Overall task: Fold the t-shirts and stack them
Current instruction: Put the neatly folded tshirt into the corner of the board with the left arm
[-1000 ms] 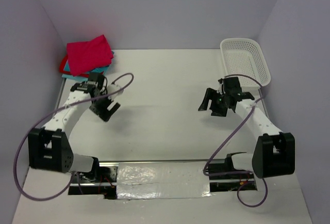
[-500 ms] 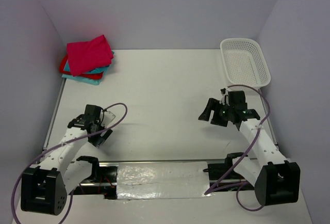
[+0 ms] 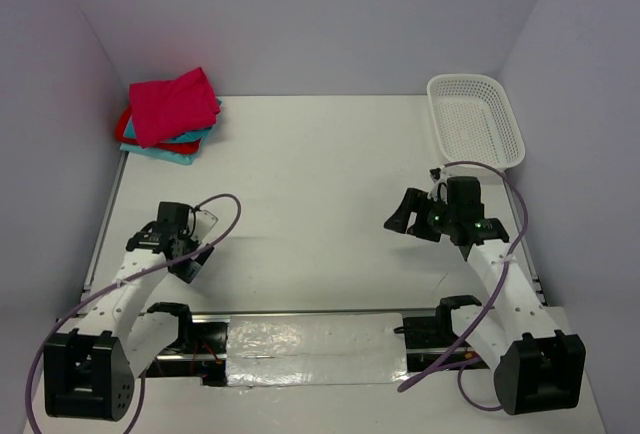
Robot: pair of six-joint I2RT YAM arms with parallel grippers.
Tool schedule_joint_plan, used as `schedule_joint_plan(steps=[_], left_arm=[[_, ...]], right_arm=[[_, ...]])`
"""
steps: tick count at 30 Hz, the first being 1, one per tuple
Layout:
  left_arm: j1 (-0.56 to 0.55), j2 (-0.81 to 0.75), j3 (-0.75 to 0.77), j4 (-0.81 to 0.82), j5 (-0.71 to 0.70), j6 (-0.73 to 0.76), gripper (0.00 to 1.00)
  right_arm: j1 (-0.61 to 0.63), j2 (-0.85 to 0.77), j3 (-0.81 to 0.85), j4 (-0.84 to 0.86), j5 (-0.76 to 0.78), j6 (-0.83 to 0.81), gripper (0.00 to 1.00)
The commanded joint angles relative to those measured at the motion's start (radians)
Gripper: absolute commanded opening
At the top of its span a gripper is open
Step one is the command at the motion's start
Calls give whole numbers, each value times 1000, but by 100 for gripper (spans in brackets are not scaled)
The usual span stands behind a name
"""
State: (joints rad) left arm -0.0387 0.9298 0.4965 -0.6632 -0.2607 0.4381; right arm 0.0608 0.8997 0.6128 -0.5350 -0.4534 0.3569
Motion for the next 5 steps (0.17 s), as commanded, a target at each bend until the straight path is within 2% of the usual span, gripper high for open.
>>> schedule_joint_plan(steps=[1, 5], left_arm=[[17, -17, 27, 4, 5, -13, 99], [28, -17, 28, 4, 8, -12, 99]], right_arm=[[-6, -31, -10, 43, -19, -19, 80], [-4, -80, -34, 78, -41, -21, 81]])
